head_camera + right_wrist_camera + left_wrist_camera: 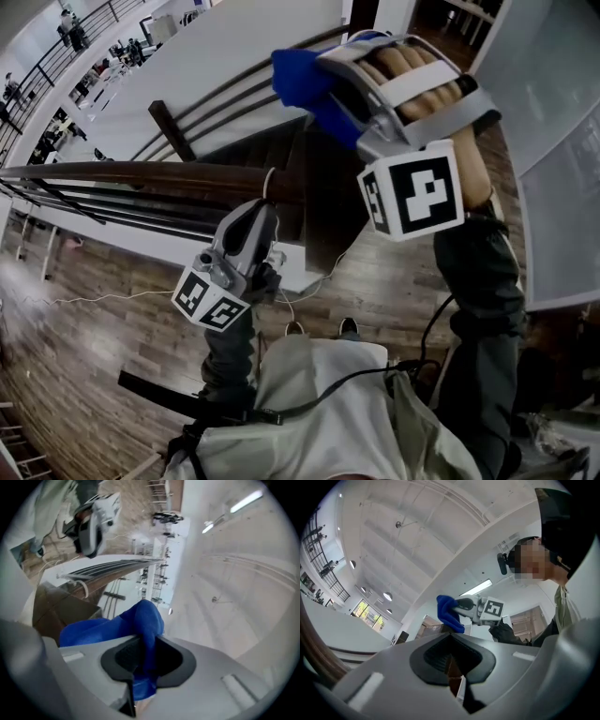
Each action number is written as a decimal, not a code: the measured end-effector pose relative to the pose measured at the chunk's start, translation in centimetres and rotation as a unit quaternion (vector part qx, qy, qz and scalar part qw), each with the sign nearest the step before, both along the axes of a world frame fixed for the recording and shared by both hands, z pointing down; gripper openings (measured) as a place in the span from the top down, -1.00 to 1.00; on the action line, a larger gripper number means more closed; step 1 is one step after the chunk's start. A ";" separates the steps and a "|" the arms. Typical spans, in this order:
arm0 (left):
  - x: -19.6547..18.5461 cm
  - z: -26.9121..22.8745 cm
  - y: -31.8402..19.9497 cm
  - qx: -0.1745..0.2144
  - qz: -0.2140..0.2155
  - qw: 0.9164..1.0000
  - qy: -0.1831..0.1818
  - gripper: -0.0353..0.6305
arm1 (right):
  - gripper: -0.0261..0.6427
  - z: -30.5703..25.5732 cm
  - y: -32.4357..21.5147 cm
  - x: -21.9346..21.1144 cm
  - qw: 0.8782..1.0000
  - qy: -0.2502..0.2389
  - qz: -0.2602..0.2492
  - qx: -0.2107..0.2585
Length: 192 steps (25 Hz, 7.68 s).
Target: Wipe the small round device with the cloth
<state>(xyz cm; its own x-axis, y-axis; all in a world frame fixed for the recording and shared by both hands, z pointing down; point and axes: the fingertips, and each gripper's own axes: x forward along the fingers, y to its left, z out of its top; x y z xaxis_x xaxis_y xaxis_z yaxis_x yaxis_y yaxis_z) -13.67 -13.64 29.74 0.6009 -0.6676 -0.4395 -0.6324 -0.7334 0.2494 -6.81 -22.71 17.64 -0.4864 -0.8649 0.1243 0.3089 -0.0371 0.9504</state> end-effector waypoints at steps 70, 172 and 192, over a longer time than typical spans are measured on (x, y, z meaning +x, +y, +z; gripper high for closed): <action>2.2 1.4 0.1 -0.031 0.002 1.000 0.000 0.90 | 0.71 1.0 -1.0 0.1 0.995 -0.080 -0.007 0.060; 5.2 -7.4 -0.7 0.087 -0.002 0.996 -0.019 0.90 | 0.71 1.2 9.0 16.7 0.769 -0.631 -0.068 -0.076; 6.9 -6.4 0.5 0.066 -0.035 0.997 -0.010 0.90 | 0.72 5.6 9.8 15.4 0.728 -0.654 -0.085 -0.188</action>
<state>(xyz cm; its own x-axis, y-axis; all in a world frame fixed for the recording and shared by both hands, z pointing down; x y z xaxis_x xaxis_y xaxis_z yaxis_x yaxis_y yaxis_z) -6.75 -13.13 23.34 0.5645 -0.6452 -0.5149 -0.6871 -0.7129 0.1400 8.58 -12.86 23.28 -0.4969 -0.8033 -0.3283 -0.8478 0.3686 0.3814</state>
